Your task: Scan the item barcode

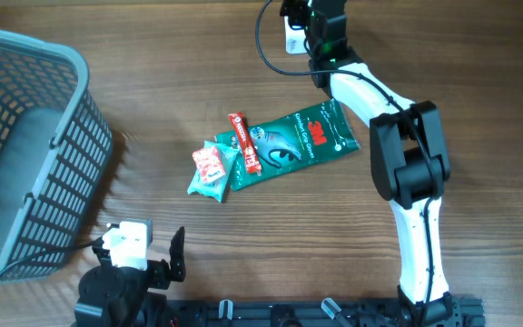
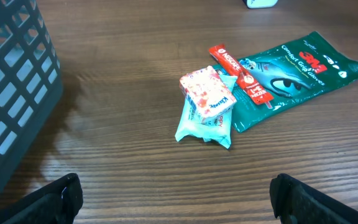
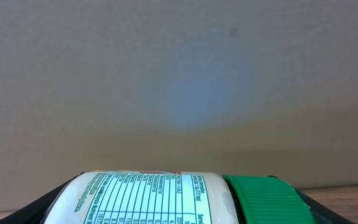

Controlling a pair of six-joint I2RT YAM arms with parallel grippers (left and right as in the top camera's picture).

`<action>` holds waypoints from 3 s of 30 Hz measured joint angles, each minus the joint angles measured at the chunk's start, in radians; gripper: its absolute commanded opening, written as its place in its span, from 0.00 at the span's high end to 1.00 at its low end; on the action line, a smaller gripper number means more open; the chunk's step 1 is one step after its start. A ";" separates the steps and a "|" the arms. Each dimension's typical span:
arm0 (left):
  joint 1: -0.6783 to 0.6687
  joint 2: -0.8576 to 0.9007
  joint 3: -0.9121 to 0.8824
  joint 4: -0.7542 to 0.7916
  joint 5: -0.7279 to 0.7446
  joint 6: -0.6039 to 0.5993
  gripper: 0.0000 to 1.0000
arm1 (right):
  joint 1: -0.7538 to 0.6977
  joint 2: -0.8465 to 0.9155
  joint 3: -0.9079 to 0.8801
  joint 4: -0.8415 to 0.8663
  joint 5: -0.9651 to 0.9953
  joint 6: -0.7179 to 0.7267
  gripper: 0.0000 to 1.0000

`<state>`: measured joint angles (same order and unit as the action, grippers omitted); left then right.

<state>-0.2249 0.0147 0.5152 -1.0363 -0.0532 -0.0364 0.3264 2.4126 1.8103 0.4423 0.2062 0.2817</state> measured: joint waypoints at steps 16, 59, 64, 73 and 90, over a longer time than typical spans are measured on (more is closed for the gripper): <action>0.000 0.000 0.000 -0.001 0.000 0.000 0.00 | -0.174 -0.199 0.037 -0.667 0.285 0.029 0.27; 0.000 0.000 0.000 0.000 0.000 0.000 0.00 | -0.419 -0.744 -0.124 -1.266 -0.410 0.152 0.00; 0.000 0.000 0.000 0.000 0.000 0.000 0.00 | -0.032 -0.621 -0.168 -1.234 -0.378 0.089 0.05; 0.000 0.000 0.000 0.000 0.000 0.000 0.00 | 0.312 -0.348 -0.186 -1.144 -0.095 -0.026 0.14; 0.000 0.000 0.000 0.000 0.000 0.000 0.00 | 0.542 -0.249 -0.186 -1.036 0.143 -0.161 0.27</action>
<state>-0.2249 0.0147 0.5152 -1.0367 -0.0532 -0.0364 0.8684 2.1632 1.6245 -0.5941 0.3496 0.1204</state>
